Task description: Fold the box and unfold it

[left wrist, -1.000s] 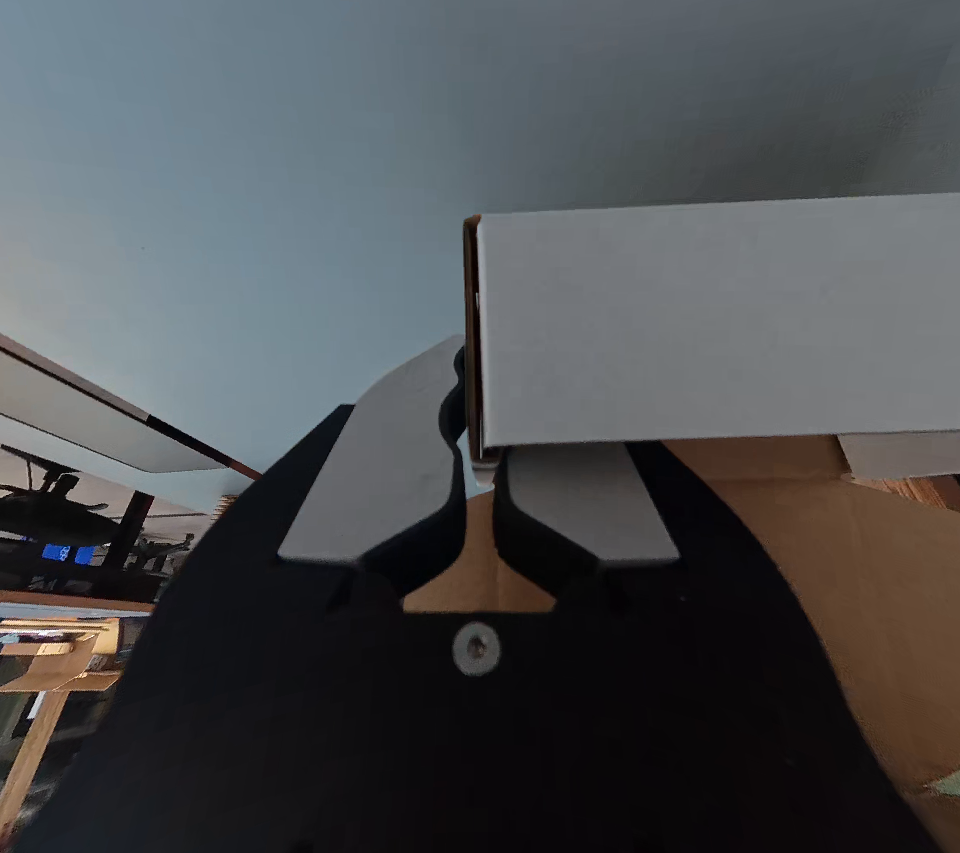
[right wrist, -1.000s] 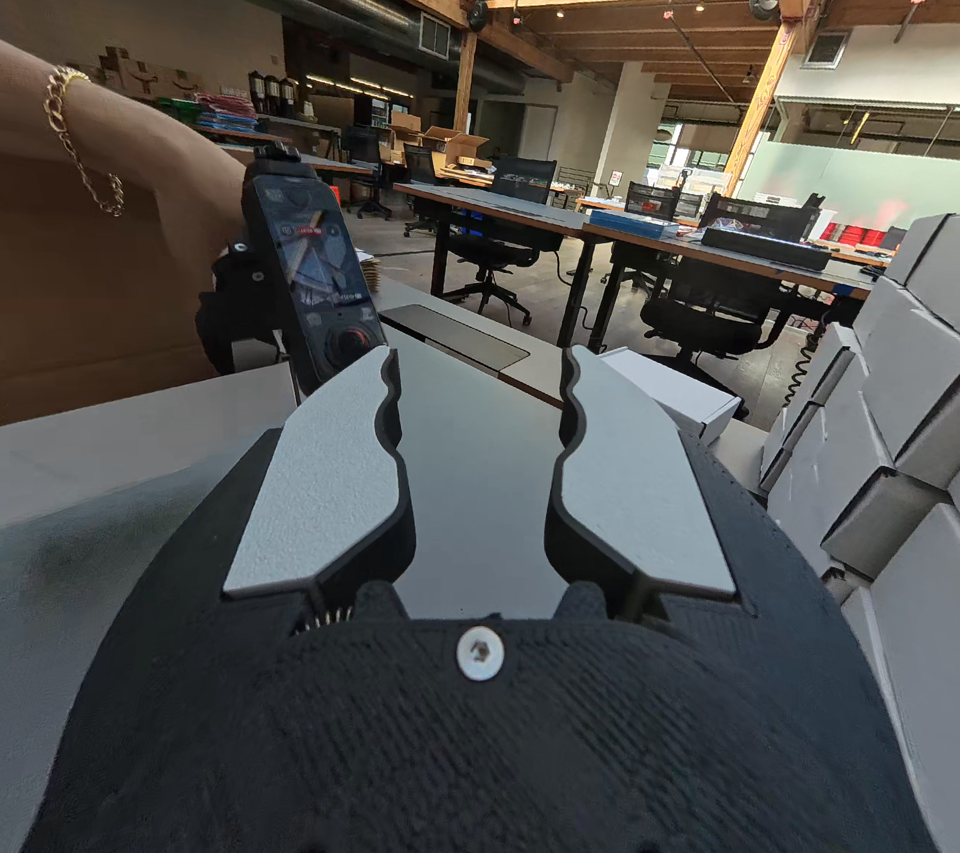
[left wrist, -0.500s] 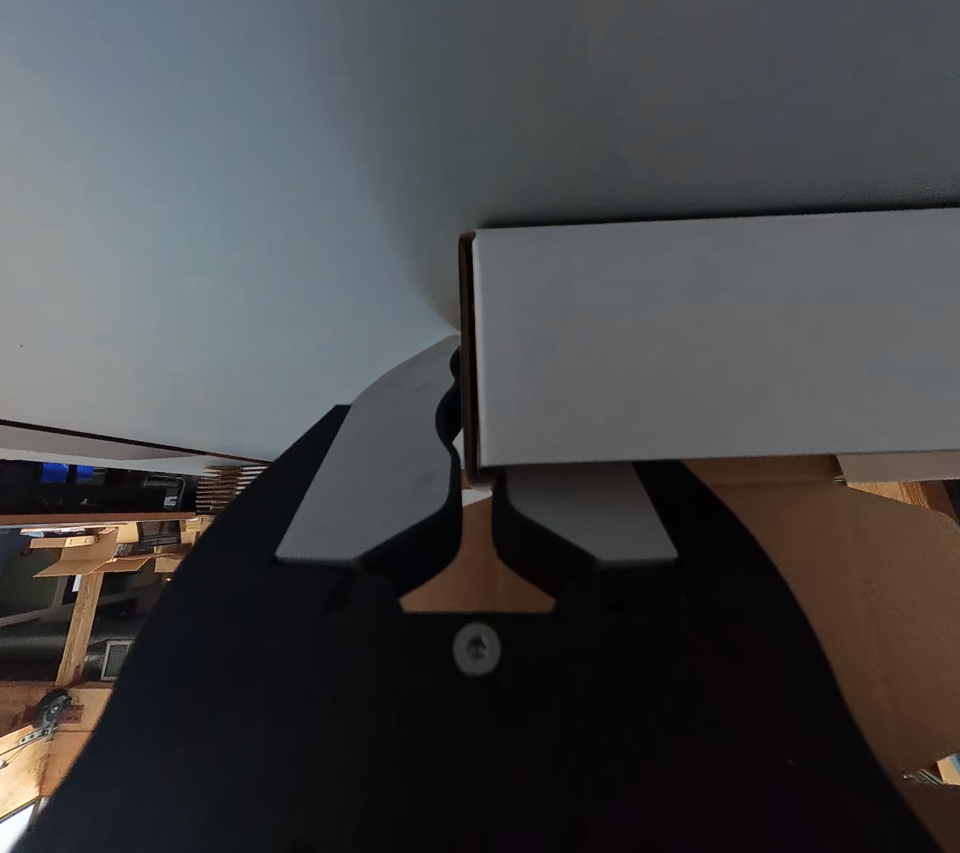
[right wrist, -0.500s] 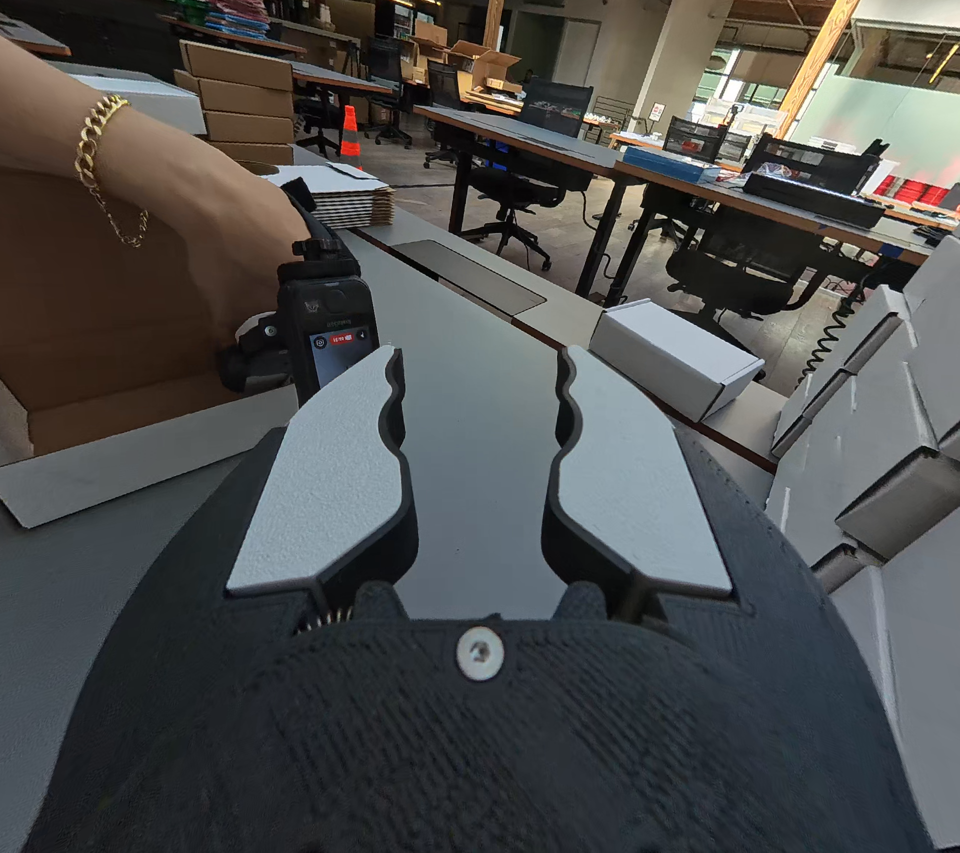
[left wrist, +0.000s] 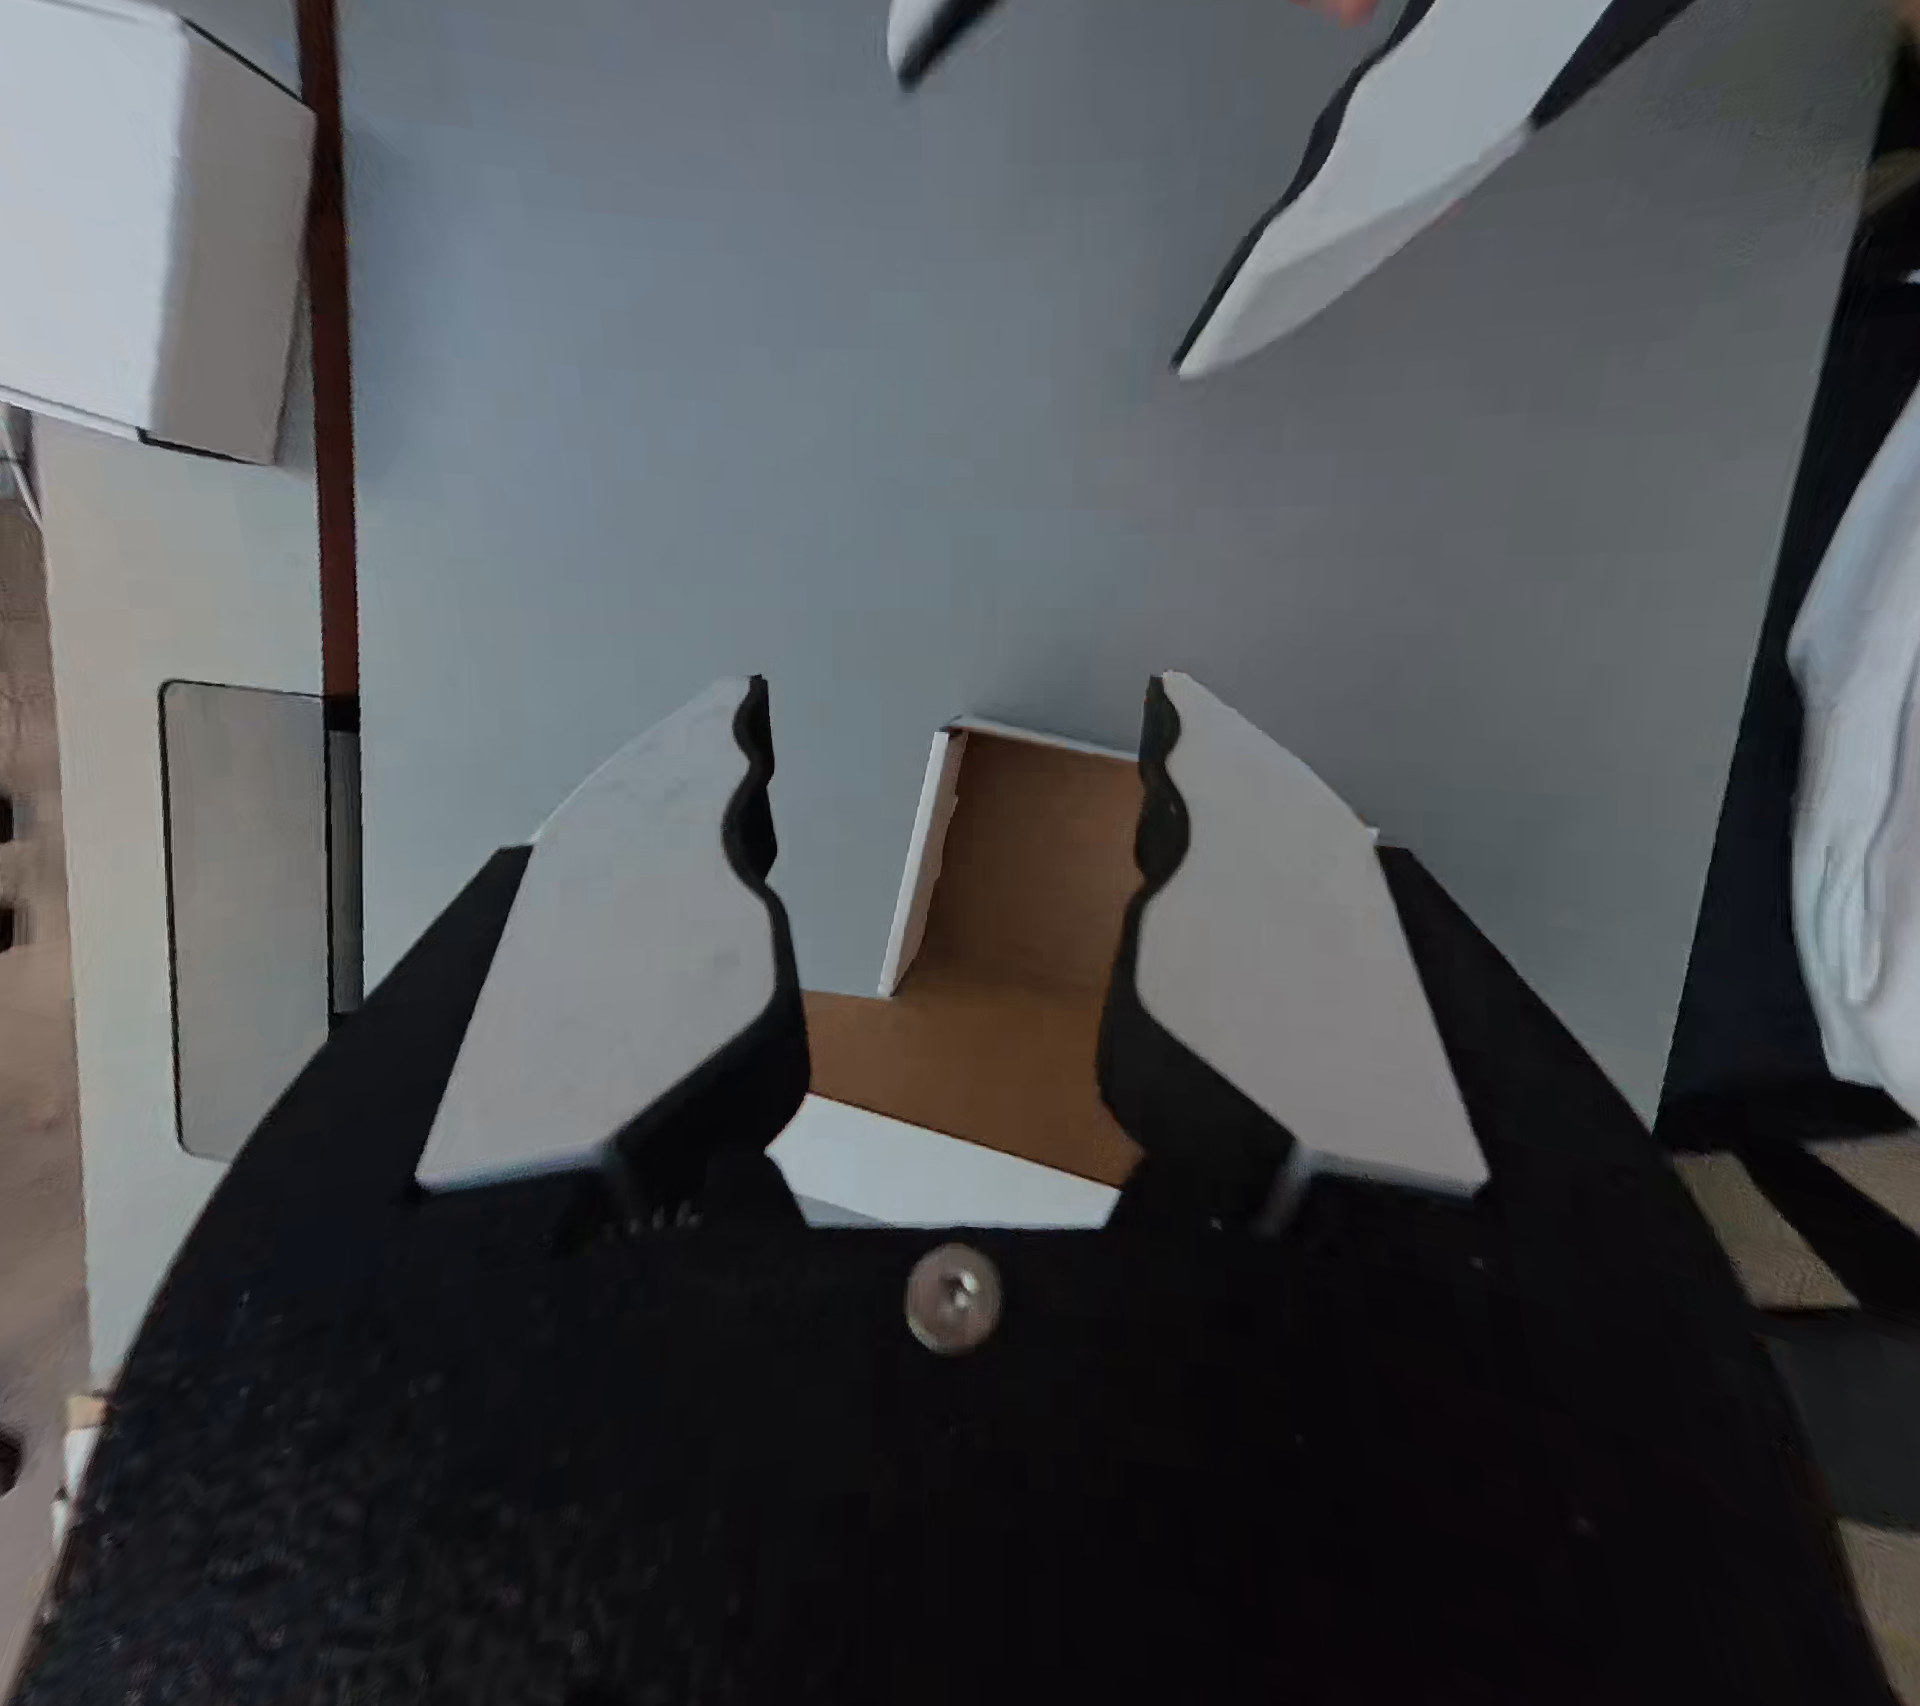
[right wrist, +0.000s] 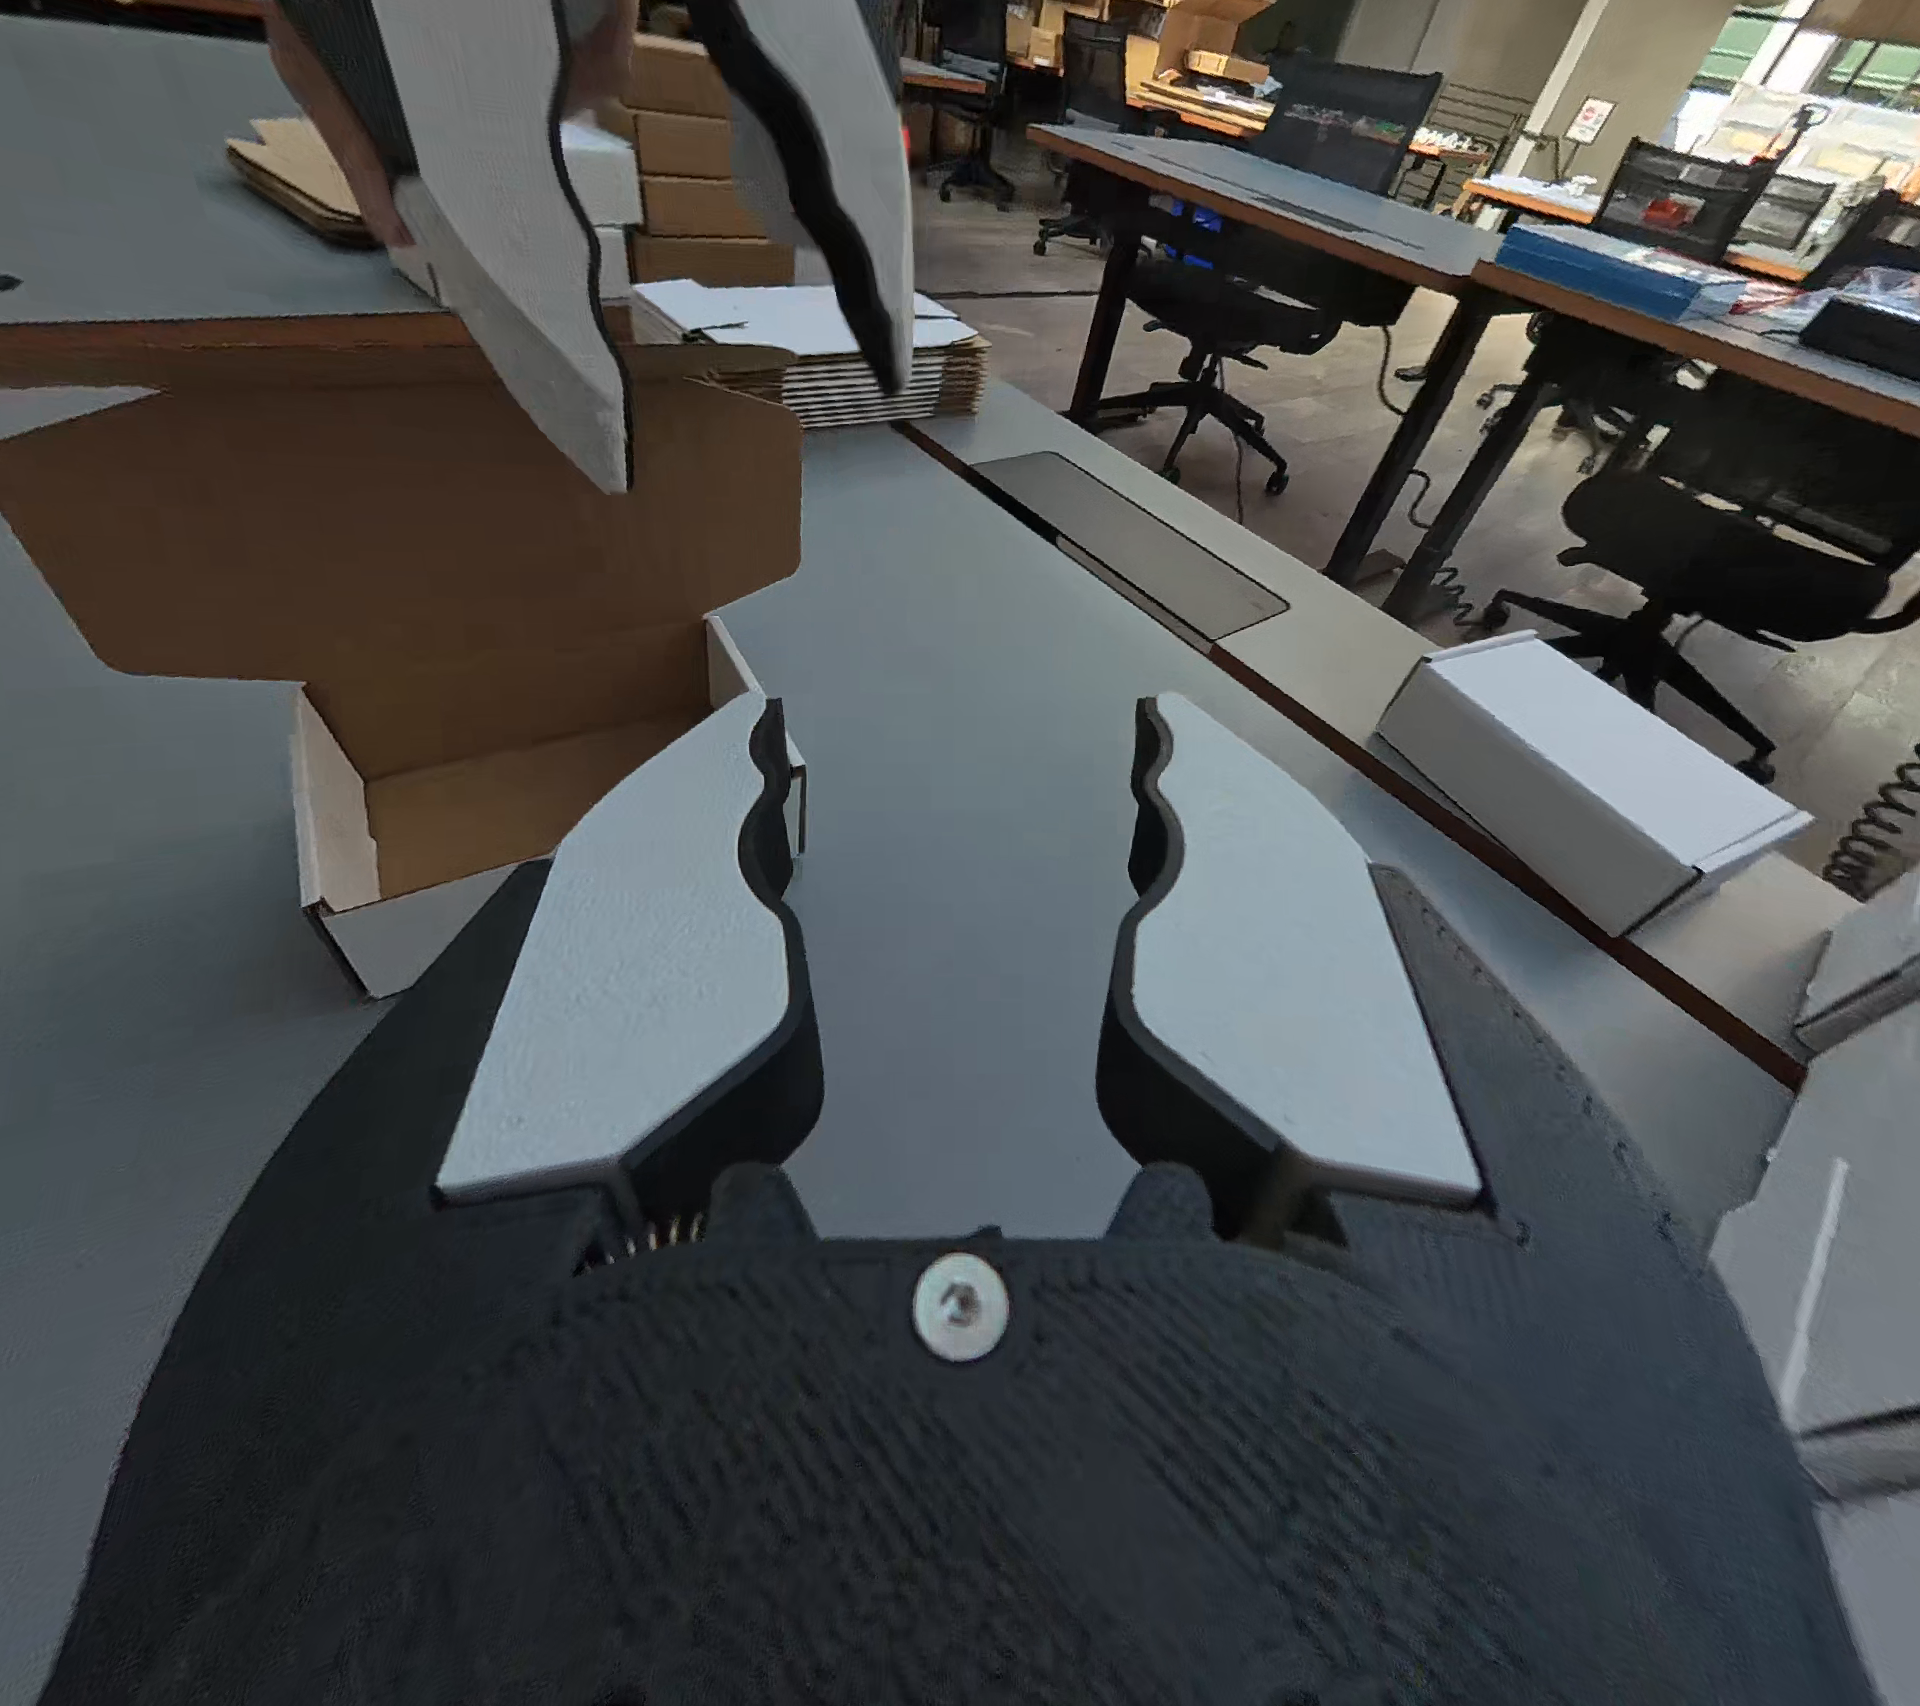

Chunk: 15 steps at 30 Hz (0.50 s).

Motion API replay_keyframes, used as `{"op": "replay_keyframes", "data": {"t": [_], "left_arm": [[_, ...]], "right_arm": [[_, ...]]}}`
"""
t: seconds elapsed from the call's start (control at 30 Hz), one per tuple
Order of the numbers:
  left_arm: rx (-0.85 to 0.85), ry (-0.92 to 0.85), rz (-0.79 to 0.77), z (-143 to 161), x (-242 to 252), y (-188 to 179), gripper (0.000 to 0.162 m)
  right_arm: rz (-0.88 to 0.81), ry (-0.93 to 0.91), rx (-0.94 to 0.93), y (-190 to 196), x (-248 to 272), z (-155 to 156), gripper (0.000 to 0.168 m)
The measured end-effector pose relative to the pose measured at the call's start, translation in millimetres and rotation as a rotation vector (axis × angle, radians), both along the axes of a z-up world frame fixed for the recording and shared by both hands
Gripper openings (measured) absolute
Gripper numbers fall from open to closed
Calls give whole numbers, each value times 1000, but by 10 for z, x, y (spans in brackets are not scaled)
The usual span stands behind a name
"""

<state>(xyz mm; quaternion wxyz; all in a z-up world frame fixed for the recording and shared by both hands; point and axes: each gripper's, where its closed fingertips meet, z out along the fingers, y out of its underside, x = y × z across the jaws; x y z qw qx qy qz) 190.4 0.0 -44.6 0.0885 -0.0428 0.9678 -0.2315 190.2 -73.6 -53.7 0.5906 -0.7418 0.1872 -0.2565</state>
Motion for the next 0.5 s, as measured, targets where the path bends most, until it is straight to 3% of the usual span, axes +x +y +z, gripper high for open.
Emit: {"op": "replay_keyframes", "data": {"t": [0.03,0.13,0.23,0.37,0.5], "left_arm": [[-133,-33,30,219,-24,34,68],[-472,-171,157,734,-63,350,68],[-714,-286,343,950,-104,875,67],[-813,-385,545,723,-219,1542,64],[-781,-396,643,270,-320,1897,65]], "right_arm": [[69,30,-47,187,7,-69,62],[255,149,-222,757,87,-341,62],[379,269,-434,1166,201,-693,54],[449,410,-699,1390,275,-1152,47],[534,430,-783,1619,225,-1366,42]]}}
